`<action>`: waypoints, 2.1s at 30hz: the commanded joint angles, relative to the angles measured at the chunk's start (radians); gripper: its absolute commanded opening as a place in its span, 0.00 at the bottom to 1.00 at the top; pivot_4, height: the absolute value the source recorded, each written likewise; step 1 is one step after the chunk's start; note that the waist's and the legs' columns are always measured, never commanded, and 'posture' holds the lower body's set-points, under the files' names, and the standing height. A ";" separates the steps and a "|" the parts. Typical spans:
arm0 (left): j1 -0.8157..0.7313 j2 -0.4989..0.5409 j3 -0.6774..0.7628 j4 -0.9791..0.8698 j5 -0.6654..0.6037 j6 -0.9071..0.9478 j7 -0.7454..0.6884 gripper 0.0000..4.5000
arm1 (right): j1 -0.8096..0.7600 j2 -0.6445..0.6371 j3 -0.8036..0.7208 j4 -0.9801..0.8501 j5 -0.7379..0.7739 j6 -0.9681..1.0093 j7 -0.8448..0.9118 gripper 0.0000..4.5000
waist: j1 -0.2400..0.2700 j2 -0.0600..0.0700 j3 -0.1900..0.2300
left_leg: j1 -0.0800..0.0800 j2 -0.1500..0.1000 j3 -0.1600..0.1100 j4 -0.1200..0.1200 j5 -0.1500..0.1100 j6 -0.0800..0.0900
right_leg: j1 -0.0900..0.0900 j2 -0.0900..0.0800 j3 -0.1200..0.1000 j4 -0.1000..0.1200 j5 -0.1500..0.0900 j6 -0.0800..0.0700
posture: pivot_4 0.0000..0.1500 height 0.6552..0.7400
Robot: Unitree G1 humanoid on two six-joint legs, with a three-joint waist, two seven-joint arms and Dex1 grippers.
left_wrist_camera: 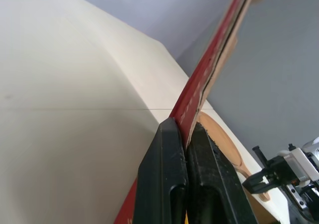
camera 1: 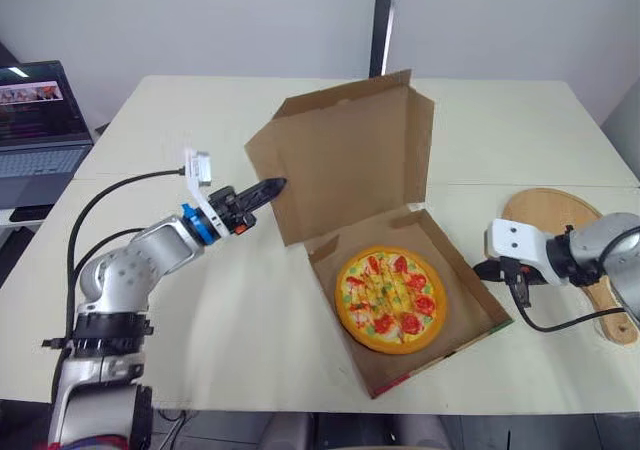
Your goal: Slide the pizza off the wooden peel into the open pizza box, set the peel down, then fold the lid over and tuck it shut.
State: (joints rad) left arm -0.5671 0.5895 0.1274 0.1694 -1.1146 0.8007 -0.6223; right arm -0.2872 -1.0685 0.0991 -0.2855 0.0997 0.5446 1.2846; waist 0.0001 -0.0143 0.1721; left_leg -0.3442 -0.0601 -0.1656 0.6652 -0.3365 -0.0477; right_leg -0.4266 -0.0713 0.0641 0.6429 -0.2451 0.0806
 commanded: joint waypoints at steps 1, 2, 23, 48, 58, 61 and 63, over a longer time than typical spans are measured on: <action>-0.087 -0.017 -0.019 0.067 0.077 -0.006 -0.101 0.00 | 0.047 -0.021 -0.075 -0.136 0.075 0.075 -0.010 0.01 | -0.003 0.000 0.000 | 0.000 0.000 0.000 0.000 0.000 0.000 | -0.001 0.000 0.000 0.000 0.000 0.000 | 1.00 0.93; -0.117 -0.025 -0.026 0.095 0.102 -0.010 -0.126 0.00 | 0.070 -0.019 -0.091 -0.170 0.094 0.102 -0.019 0.01 | -0.002 0.000 0.000 | -0.001 0.000 0.000 0.000 0.000 0.000 | -0.002 0.000 0.000 0.000 0.000 0.000 | 1.00 0.93; -0.266 -0.087 -0.045 0.201 0.453 -0.178 -0.378 0.00 | 0.181 0.076 -0.349 -0.238 0.239 0.254 -0.307 0.09 | 0.000 -0.001 0.001 | -0.003 0.000 0.001 0.001 0.000 -0.001 | -0.004 0.000 0.000 0.001 0.001 0.000 | 1.00 0.93; -0.164 -0.120 -0.051 -0.030 0.595 -0.352 -0.291 0.00 | -0.135 0.443 -0.374 -0.164 0.368 0.366 -0.775 0.69 | -0.006 -0.001 0.000 | -0.006 0.001 0.004 0.002 0.001 -0.001 | -0.012 0.000 0.001 0.005 0.003 -0.002 | 1.00 0.93; -0.165 -0.137 -0.068 -0.028 0.627 -0.384 -0.294 0.00 | -0.174 0.456 -0.330 -0.094 0.338 0.299 -0.810 0.01 | -0.009 -0.001 0.000 | -0.007 0.000 0.004 0.002 0.001 -0.001 | -0.012 0.000 0.001 0.005 0.003 -0.002 | 1.00 0.93; -0.166 -0.143 -0.071 -0.027 0.639 -0.392 -0.291 0.00 | -0.179 0.461 -0.323 -0.087 0.334 0.290 -0.826 0.01 | -0.011 -0.001 0.000 | -0.007 0.000 0.004 0.002 0.001 -0.001 | -0.013 0.000 0.001 0.005 0.003 -0.002 | 1.00 0.93; -0.170 -0.149 -0.075 -0.025 0.651 -0.403 -0.285 0.00 | -0.177 0.465 -0.318 -0.088 0.329 0.283 -0.839 0.01 | -0.011 -0.001 0.000 | -0.008 0.000 0.003 0.002 0.001 -0.001 | -0.013 0.000 0.001 0.005 0.003 -0.002 | 1.00 0.93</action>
State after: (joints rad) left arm -0.7223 0.4465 0.0635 0.1747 -0.4658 0.4243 -0.9055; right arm -0.4428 -0.6068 -0.2108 -0.3474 0.4355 0.8591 0.4562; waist -0.0112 -0.0153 0.1725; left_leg -0.3519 -0.0597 -0.1620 0.6678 -0.3358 -0.0483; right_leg -0.4395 -0.0717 0.0650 0.6481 -0.2421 0.0787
